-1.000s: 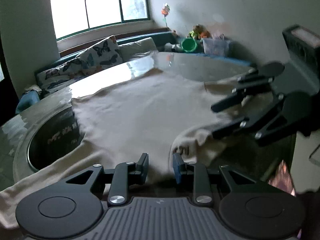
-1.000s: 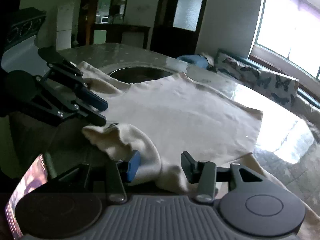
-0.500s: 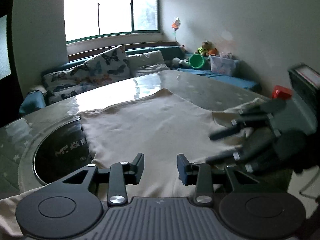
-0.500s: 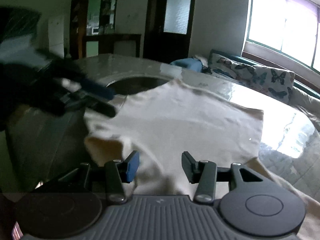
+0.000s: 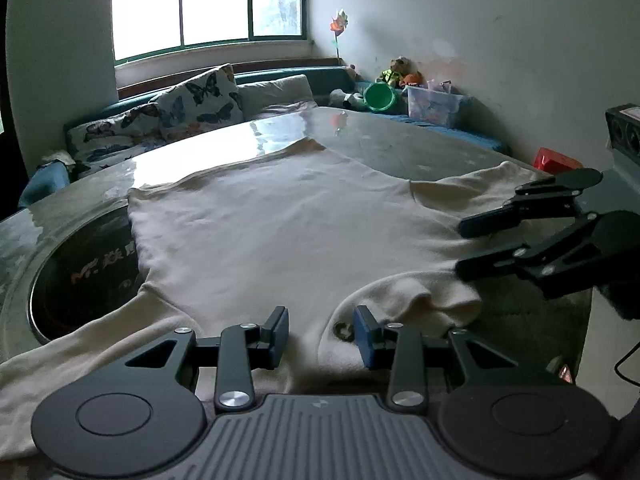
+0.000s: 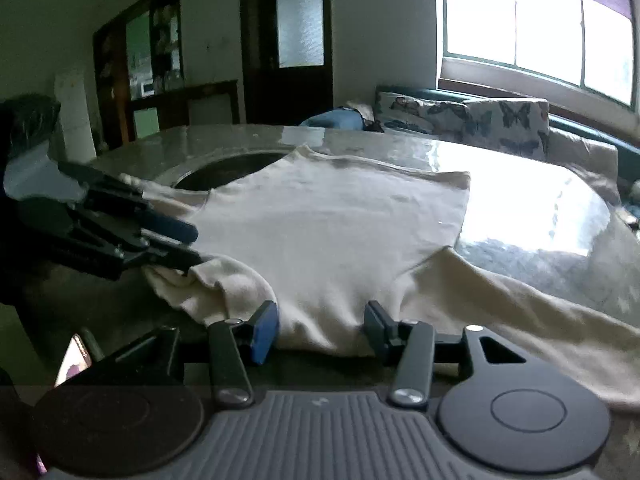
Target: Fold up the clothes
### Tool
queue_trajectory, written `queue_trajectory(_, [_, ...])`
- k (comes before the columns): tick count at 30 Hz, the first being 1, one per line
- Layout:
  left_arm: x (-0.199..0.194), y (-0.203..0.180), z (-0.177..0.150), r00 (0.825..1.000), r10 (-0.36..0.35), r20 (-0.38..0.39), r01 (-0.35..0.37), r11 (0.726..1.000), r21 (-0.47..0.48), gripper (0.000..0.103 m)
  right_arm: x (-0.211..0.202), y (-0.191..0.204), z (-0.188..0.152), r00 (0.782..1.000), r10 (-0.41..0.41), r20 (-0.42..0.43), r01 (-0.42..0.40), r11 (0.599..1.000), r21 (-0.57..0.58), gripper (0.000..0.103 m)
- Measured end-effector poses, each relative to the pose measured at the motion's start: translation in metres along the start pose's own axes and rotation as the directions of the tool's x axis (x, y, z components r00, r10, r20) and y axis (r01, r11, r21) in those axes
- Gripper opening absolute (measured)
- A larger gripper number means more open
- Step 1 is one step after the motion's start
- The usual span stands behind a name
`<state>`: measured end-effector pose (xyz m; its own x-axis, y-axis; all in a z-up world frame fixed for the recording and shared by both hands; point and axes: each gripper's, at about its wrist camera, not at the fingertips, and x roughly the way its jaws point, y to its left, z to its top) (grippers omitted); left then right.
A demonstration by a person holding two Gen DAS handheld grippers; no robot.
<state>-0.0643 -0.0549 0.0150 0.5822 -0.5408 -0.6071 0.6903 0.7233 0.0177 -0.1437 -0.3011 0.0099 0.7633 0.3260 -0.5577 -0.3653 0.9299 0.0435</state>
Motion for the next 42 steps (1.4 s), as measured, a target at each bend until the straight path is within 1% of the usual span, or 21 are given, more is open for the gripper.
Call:
queue_trajectory(3, [-0.002,0.0,0.001,1.0,-0.004,-0.011,0.005,1.0,0.019,0.039,-0.009,-0.013,0.006,1.0,-0.002,0.031,0.0,0.999,0.051,0.051])
queue_trajectory(5, [-0.003,-0.001,0.002,1.0,-0.003,-0.016,0.003,0.999,0.038,0.039,-0.012,-0.028,0.013,0.998,-0.03,0.06,0.024,0.995,0.094,0.051])
queue_trajectory(7, [-0.004,-0.002,0.003,1.0,-0.001,-0.015,0.002,0.999,0.047,0.039,-0.01,-0.043,0.018,0.995,-0.077,0.071,0.067,0.99,0.123,0.051])
queue_trajectory(10, [-0.005,-0.003,0.004,1.0,-0.006,-0.014,0.007,0.998,0.063,0.039,0.001,-0.067,0.02,0.991,-0.125,0.047,0.115,0.978,0.172,0.051])
queue_trajectory(14, [-0.005,-0.003,0.004,1.0,-0.007,-0.028,0.009,0.997,0.077,0.039,0.023,-0.096,0.017,0.987,-0.159,-0.022,0.16,0.965,0.21,0.05])
queue_trajectory(15, [-0.006,-0.003,0.004,1.0,-0.007,-0.03,0.01,0.997,0.081,0.039,0.027,-0.102,0.014,0.983,-0.179,-0.035,0.183,0.958,0.22,0.049])
queue_trajectory(17, [-0.008,-0.003,0.006,1.0,-0.007,-0.028,0.009,0.996,0.09,0.039,0.028,-0.112,0.011,0.978,-0.208,-0.036,0.21,0.95,0.233,0.049])
queue_trajectory(19, [-0.011,-0.004,0.01,1.0,-0.009,-0.017,0.011,0.995,0.101,0.039,0.023,-0.121,0.01,0.973,-0.23,-0.032,0.229,0.934,0.273,0.049])
queue_trajectory(22, [-0.013,-0.006,0.02,1.0,-0.025,0.006,0.024,0.994,0.109,0.039,0.012,-0.133,0.006,0.977,-0.212,-0.008,0.202,0.917,0.345,0.049])
queue_trajectory(24, [-0.01,-0.01,0.028,0.999,-0.049,0.021,0.046,0.992,0.115,0.039,0.013,-0.132,0.003,0.968,-0.247,-0.036,0.245,0.917,0.315,0.049])
queue_trajectory(27, [0.001,-0.025,0.038,0.996,-0.088,0.03,0.083,0.986,0.147,0.039,0.011,-0.131,-0.003,0.952,-0.302,-0.048,0.303,0.913,0.272,0.049])
queue_trajectory(28, [0.005,-0.03,0.041,0.994,-0.101,0.03,0.095,0.982,0.161,0.039,0.009,-0.132,-0.003,0.947,-0.317,-0.051,0.319,0.908,0.273,0.049])
queue_trajectory(30, [0.014,-0.041,0.046,0.991,-0.127,0.029,0.12,0.975,0.185,0.039,0.002,-0.137,-0.005,0.944,-0.327,-0.05,0.326,0.895,0.304,0.049])
queue_trajectory(33, [0.031,-0.053,0.053,0.988,-0.156,0.014,0.151,0.97,0.192,0.039,-0.008,-0.139,-0.008,0.935,-0.351,-0.045,0.346,0.879,0.328,0.049])
queue_trajectory(37, [0.048,-0.07,0.059,0.981,-0.194,-0.008,0.191,0.959,0.211,0.039,-0.024,-0.146,-0.016,0.907,-0.42,-0.039,0.405,0.843,0.355,0.05])
queue_trajectory(39, [0.052,-0.077,0.059,0.977,-0.215,-0.01,0.212,0.952,0.222,0.039,-0.028,-0.152,-0.021,0.888,-0.456,-0.062,0.446,0.819,0.361,0.05])
queue_trajectory(42, [0.056,-0.088,0.059,0.972,-0.233,-0.015,0.23,0.942,0.246,0.039,-0.034,-0.162,-0.031,0.877,-0.474,-0.081,0.466,0.797,0.385,0.05])
